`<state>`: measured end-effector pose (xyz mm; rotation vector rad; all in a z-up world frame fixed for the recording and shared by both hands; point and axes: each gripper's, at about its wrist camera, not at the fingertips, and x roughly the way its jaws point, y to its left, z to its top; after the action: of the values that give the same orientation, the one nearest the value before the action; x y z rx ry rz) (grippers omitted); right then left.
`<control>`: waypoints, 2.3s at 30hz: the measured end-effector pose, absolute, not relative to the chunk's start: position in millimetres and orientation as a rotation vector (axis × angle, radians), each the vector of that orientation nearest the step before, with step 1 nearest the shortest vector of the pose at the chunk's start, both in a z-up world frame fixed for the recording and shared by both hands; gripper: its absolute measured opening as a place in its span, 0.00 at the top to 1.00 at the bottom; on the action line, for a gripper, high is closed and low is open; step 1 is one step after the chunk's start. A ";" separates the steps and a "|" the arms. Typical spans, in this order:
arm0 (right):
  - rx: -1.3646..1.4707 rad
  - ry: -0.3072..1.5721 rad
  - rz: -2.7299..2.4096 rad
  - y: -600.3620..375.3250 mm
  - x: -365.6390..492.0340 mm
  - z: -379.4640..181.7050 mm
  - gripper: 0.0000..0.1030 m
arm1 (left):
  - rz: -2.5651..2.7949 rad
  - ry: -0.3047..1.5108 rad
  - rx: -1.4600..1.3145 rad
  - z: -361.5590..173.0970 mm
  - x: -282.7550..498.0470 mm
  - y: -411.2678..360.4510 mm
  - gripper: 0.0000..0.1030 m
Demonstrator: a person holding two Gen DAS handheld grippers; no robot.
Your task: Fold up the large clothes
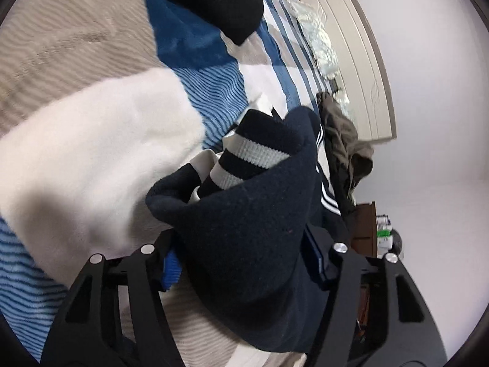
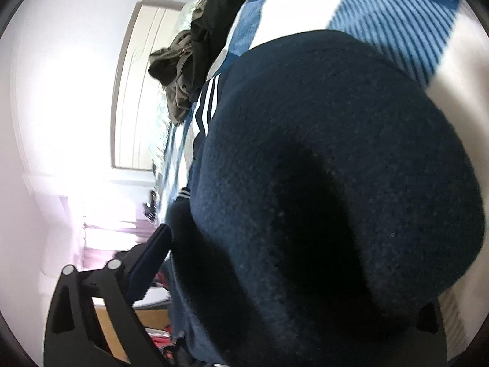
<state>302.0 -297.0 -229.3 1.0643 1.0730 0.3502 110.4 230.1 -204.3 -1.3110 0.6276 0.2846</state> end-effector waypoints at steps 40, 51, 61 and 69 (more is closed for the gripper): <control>0.661 0.802 0.734 -217.9 268.9 88.1 0.68 | -0.030 0.493 -1.042 40.3 73.9 243.4 0.76; 0.528 0.765 0.902 -77.9 268.7 165.8 0.68 | 0.017 0.364 -0.991 110.3 40.6 333.9 0.76; 0.467 0.804 1.122 138.0 292.6 185.7 0.69 | 0.229 0.252 -0.920 163.4 -26.8 491.0 0.76; 0.409 0.836 1.366 345.6 295.1 146.6 0.69 | 0.448 0.172 -0.841 164.4 -83.6 603.3 0.76</control>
<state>295.1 345.6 146.6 0.4087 0.8360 1.3658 -83.6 603.3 164.4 -0.8412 0.1723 0.4478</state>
